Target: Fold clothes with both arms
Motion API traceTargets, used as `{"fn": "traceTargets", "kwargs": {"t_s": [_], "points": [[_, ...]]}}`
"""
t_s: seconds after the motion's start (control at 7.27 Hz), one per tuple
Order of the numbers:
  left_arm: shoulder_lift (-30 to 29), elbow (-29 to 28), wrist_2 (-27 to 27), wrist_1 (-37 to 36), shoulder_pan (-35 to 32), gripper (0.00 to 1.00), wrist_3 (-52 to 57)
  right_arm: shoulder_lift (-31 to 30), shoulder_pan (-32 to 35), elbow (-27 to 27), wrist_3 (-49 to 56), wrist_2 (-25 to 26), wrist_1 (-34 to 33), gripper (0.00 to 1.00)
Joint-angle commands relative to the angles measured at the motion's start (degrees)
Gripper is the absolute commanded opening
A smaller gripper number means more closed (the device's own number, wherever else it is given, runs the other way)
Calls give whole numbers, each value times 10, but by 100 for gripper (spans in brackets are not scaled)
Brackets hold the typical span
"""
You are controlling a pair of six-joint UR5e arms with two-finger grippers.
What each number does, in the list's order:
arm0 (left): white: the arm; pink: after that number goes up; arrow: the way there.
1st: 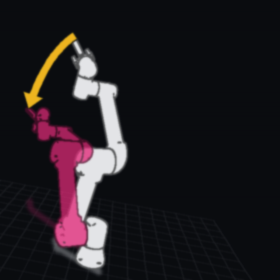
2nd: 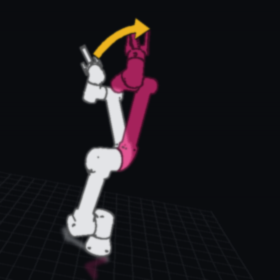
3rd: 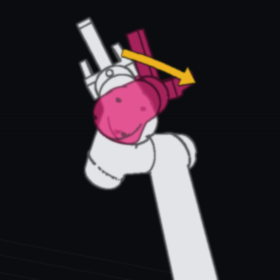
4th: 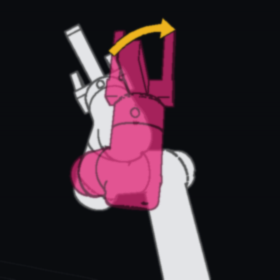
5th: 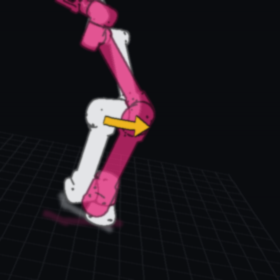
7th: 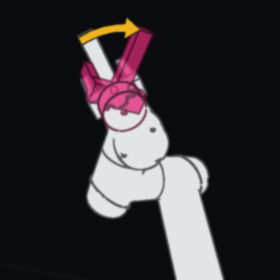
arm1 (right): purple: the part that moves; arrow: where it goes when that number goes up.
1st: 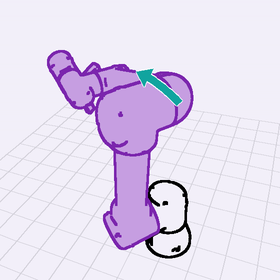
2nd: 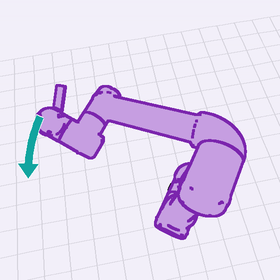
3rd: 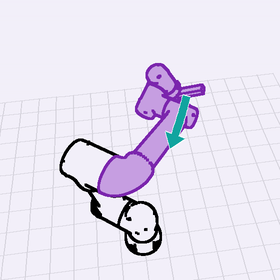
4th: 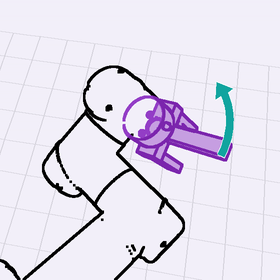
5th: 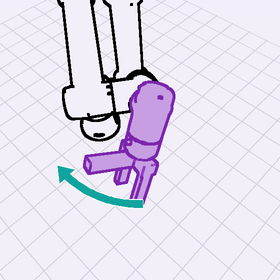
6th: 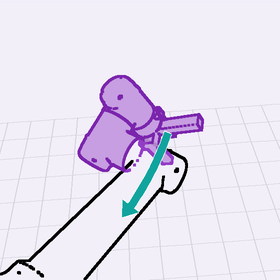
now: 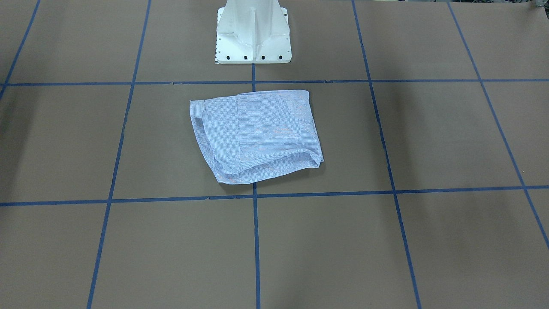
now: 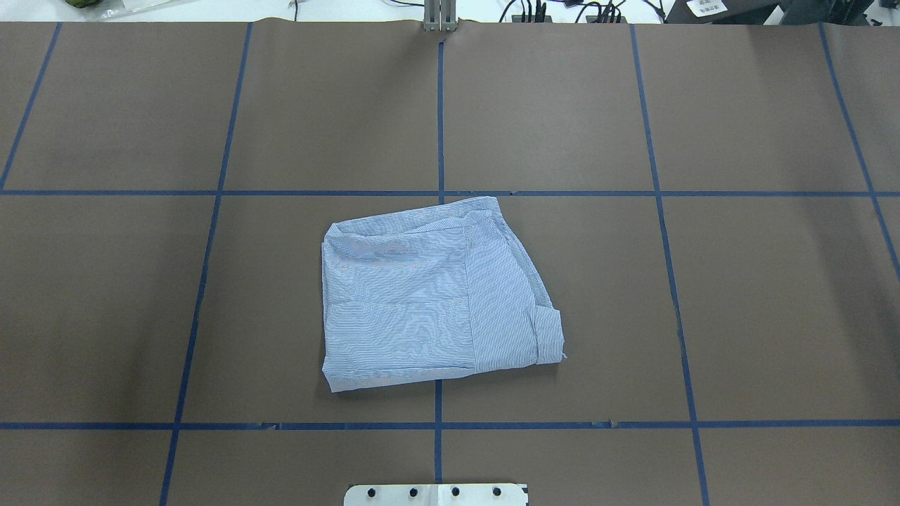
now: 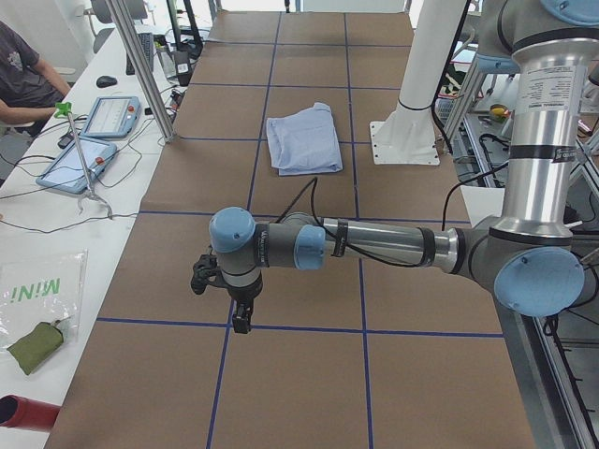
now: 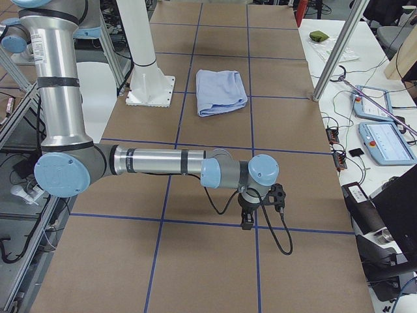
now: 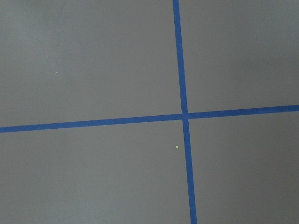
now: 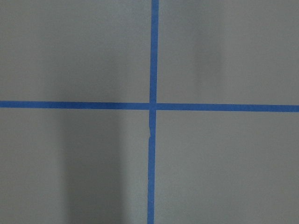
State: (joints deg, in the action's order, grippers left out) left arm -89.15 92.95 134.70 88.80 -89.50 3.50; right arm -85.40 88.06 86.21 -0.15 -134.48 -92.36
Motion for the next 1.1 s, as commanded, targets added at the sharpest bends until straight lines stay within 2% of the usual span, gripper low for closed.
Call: {"fn": "traceTargets", "kwargs": {"t_s": [0.0, 0.28, 0.41, 0.69, 0.96], "points": [[12, -3, 22, 10, -1, 100, 3, 0, 0, 0, -6, -3, 0, 100], [12, -3, 21, 10, 0, 100, 1, -7, 17, 8, -14, -6, 0, 100], [12, -2, 22, 10, -1, 100, 1, -8, 28, 12, -19, -36, 0, 100], [12, 3, 22, 10, -1, 100, 1, -29, 29, 95, -157, -39, 1, 100], [12, 4, 21, 9, 0, 100, 1, -71, 28, 120, -154, -36, 9, 100]]}}
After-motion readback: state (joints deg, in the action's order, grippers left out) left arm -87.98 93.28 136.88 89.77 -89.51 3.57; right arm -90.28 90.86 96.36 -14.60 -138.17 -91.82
